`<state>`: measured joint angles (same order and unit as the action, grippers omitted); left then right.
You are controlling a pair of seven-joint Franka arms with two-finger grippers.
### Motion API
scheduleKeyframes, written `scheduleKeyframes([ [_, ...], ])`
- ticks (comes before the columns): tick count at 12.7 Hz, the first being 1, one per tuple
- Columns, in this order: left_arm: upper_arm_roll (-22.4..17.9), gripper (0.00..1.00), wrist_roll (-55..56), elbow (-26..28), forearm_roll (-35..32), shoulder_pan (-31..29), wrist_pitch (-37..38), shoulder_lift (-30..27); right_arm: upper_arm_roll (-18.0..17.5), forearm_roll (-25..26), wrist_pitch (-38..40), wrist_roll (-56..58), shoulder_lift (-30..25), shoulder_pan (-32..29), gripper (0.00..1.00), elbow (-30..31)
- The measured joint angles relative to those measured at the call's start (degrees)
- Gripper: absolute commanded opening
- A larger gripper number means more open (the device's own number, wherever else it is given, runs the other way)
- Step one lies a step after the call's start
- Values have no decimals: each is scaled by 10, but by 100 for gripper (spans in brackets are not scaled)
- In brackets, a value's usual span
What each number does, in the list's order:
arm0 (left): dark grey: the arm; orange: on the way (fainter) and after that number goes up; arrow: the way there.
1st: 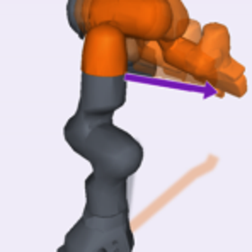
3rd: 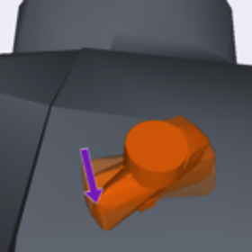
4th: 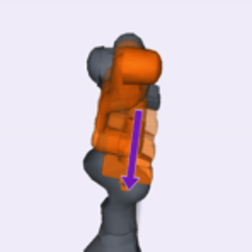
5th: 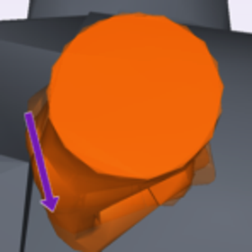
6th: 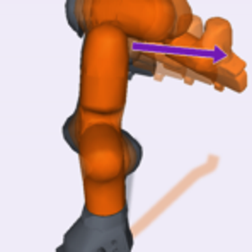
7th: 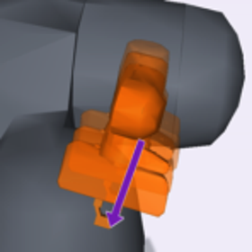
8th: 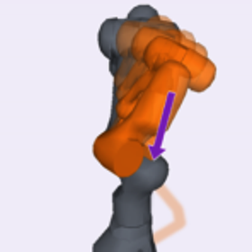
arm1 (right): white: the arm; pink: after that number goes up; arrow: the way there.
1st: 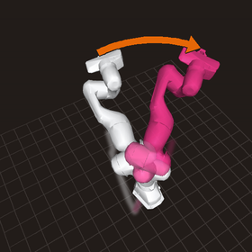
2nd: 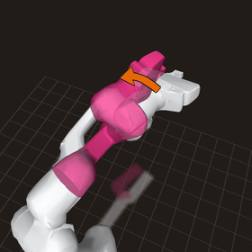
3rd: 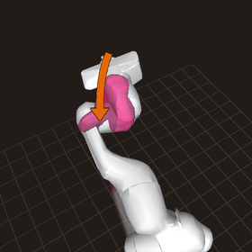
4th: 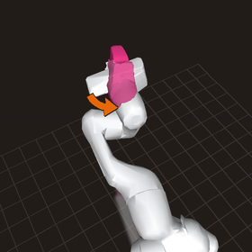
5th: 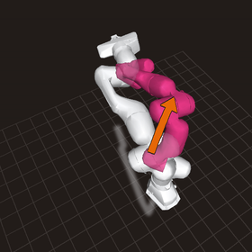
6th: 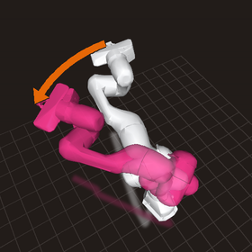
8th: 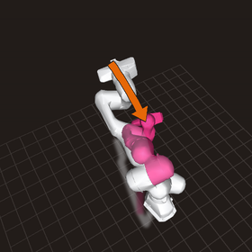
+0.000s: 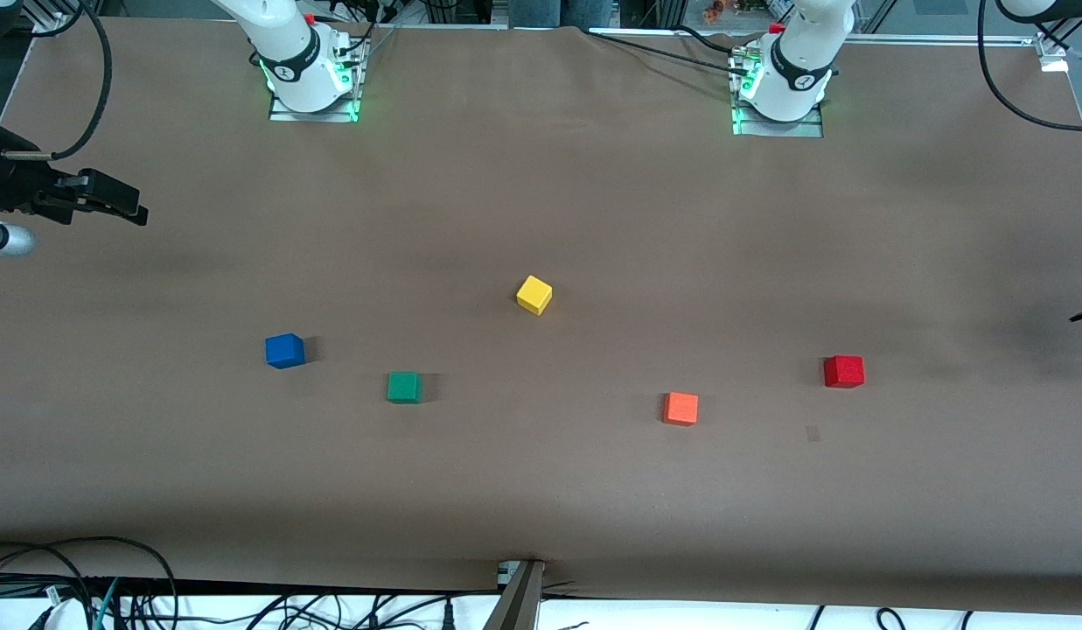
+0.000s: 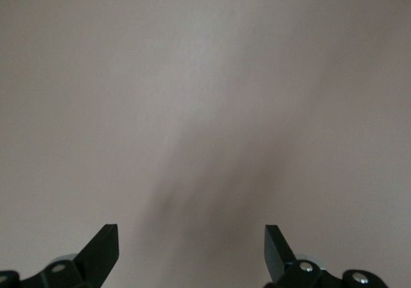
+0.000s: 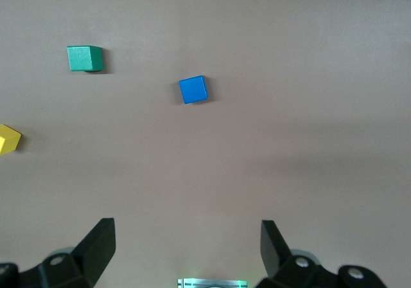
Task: Pass red block to right arm, stack on blue
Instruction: 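Lower the open left gripper around the red cube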
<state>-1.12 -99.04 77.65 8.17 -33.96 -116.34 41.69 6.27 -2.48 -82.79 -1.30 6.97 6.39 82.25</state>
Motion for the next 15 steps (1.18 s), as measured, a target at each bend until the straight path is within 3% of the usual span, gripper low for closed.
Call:
scheduleKeyframes([
  [8,14,100,-121,1,173,1,85,69,0,0,0,0,0,0,100,0],
  [15,52,100,-201,1,266,3,129,107,0,0,0,0,0,0,100,0],
])
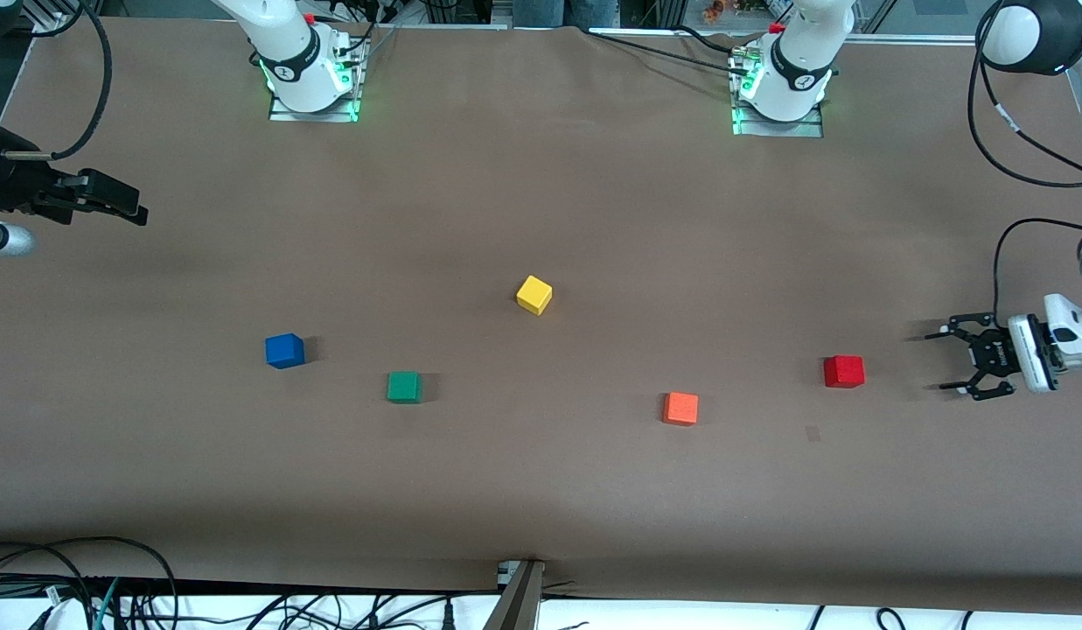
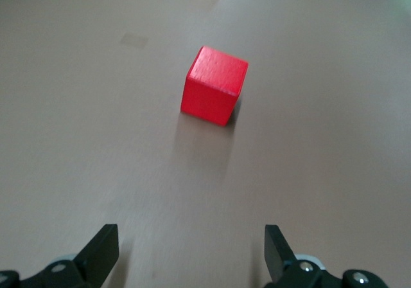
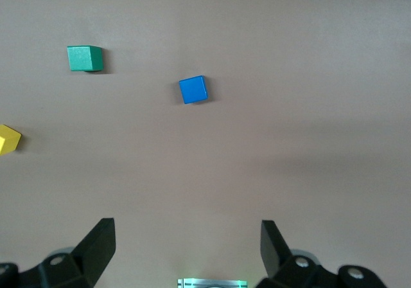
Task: Pass red block to right arm, stack on blue
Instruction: 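Lower the open left gripper around the red cube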
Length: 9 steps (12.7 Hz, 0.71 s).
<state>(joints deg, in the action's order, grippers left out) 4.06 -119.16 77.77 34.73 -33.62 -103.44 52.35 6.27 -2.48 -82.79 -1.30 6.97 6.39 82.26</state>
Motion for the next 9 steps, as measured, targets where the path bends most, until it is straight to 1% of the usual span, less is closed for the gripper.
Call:
scheduleKeyframes([
  [2,6,100,-22,0,29,0,6,17,0,0,0,0,0,0,100,0],
  [6,30,100,-29,-2,52,0,19,31,0,0,0,0,0,0,100,0],
  [9,36,100,-43,-1,85,0,39,48,0,0,0,0,0,0,100,0],
])
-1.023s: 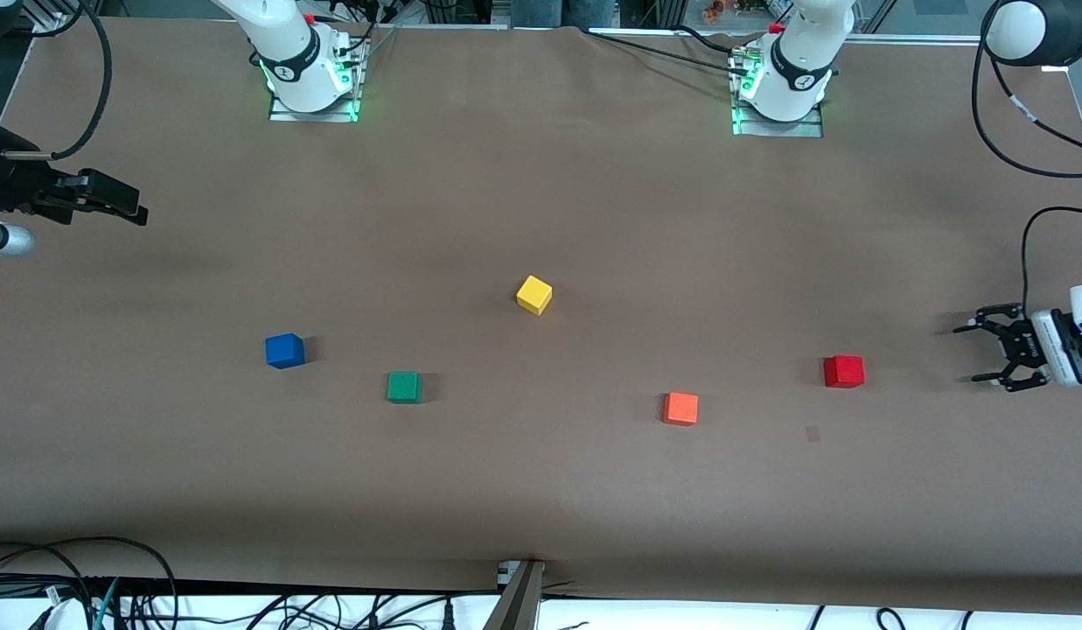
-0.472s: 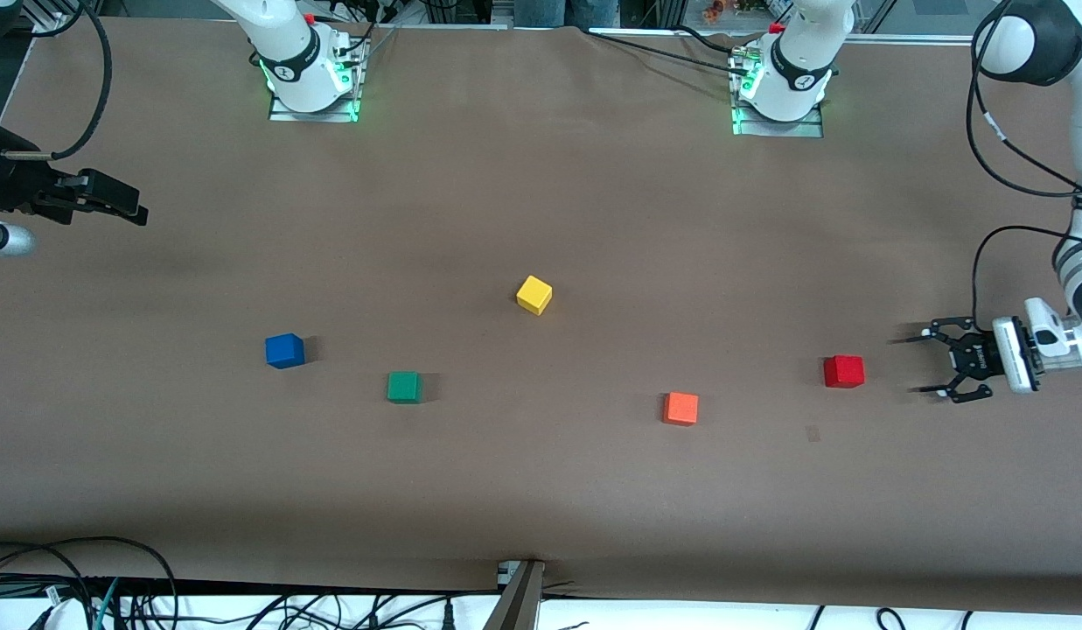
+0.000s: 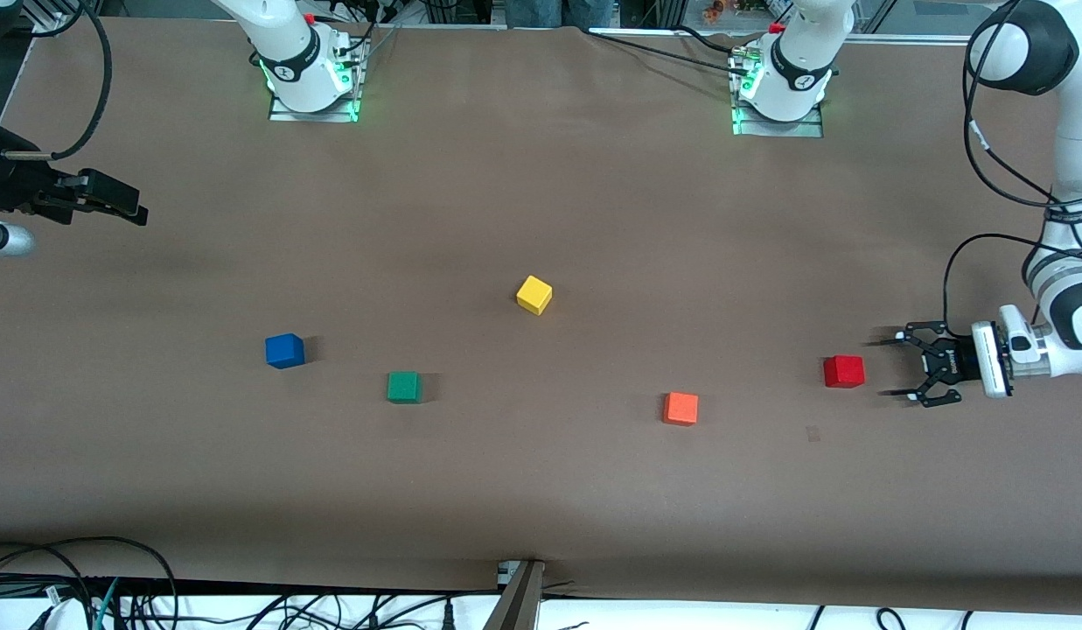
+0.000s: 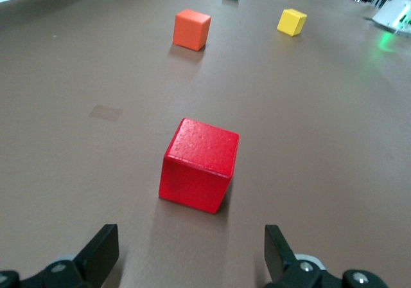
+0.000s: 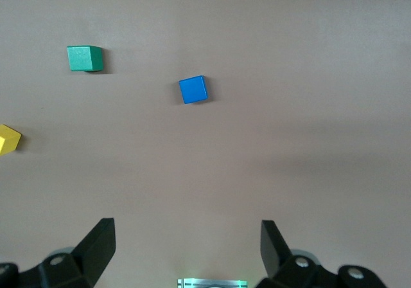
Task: Pass red block to right arm, stack on blue
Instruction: 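Lower the open left gripper around the red cube, then close the left gripper on the red cube and lift it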
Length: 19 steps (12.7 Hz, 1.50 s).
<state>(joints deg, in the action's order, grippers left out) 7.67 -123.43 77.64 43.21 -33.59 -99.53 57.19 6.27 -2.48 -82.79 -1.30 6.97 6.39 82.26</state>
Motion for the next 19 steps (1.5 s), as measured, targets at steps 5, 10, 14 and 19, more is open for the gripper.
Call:
scheduleKeyframes([
  [5,15,100,-31,0,28,0,39,23,0,0,0,0,0,0,100,0],
  [10,16,100,-96,-1,52,-1,54,31,0,0,0,0,0,0,100,0],
  [14,15,100,-128,-2,70,-1,54,51,0,0,0,0,0,0,100,0],
  [19,20,55,-148,-7,79,-1,54,55,0,0,0,0,0,0,100,0],
])
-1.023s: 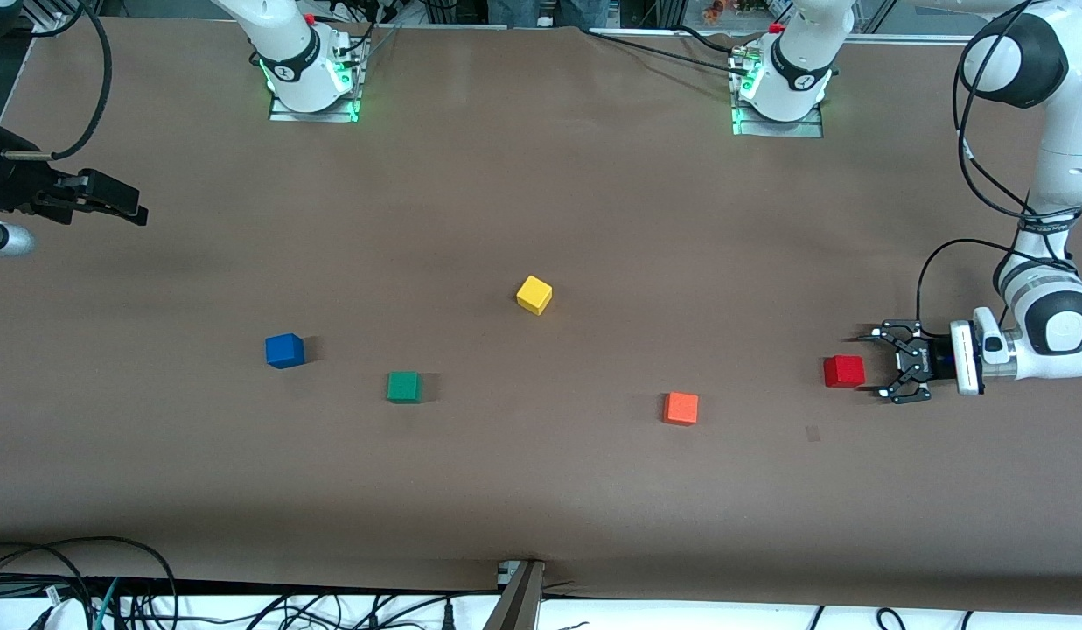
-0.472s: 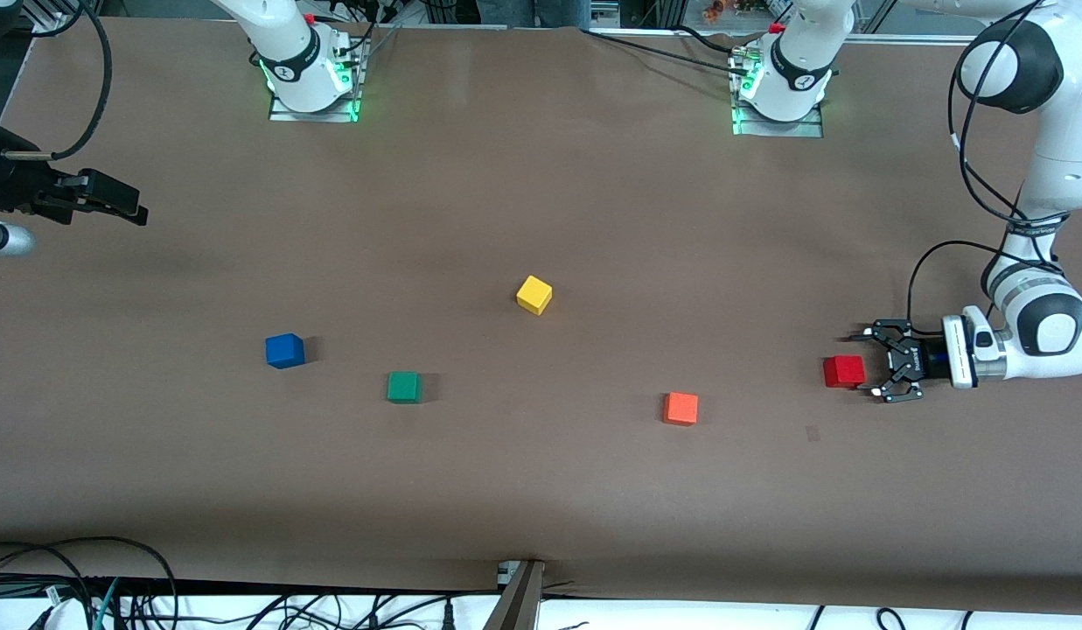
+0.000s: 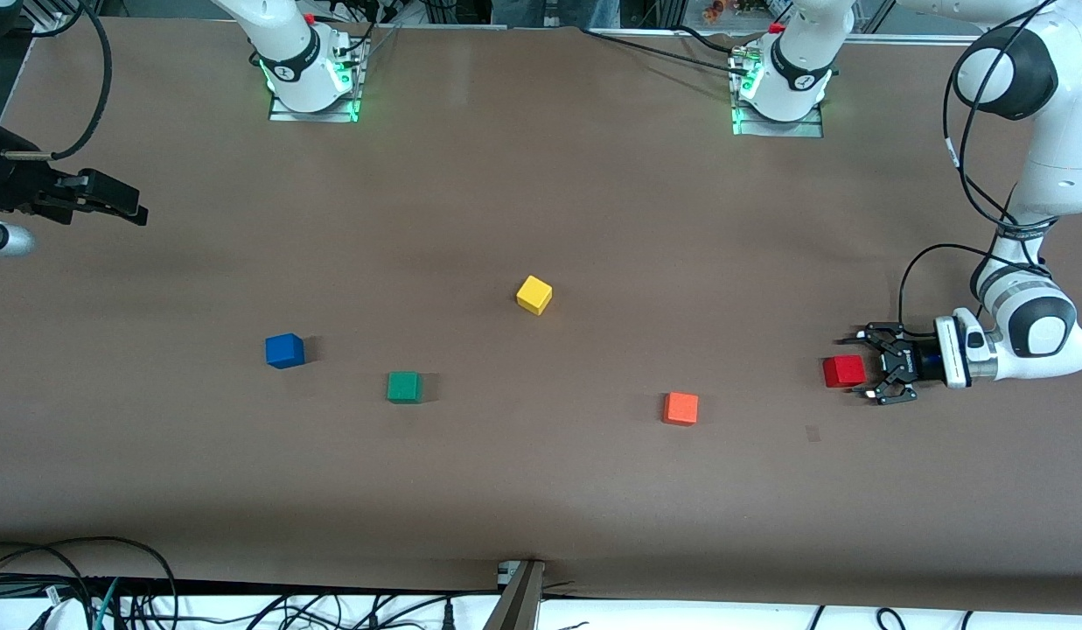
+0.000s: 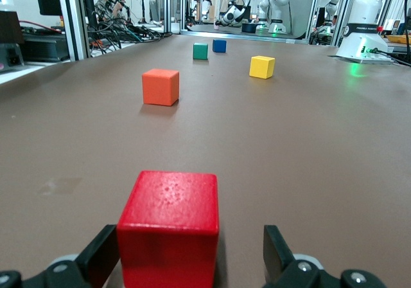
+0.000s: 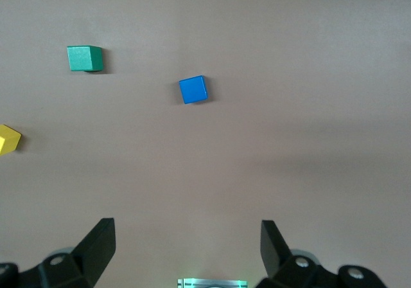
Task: Pass red block to right arm, stack on blue
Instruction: 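Close the left gripper on the red cube and lift it, then carry the red cube with the left gripper toward the right gripper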
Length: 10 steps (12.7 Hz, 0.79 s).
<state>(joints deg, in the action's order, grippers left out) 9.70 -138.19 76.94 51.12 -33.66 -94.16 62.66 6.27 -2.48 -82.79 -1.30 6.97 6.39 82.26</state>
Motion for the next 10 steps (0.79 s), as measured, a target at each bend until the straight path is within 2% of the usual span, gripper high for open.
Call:
scheduleKeyframes([
  [1,1,37,-6,0,0,0,0,0,0,0,0,0,0,0,100,0],
  [2,2,11,-11,0,0,0,0,0,0,0,0,0,0,0,100,0],
  [3,3,0,-18,0,0,0,0,1,0,0,0,0,0,0,100,0],
  [7,9,0,-27,-1,0,7,1,1,0,0,0,0,0,0,100,0],
  [10,43,0,-26,-1,0,18,5,1,0,0,0,0,0,0,100,0],
])
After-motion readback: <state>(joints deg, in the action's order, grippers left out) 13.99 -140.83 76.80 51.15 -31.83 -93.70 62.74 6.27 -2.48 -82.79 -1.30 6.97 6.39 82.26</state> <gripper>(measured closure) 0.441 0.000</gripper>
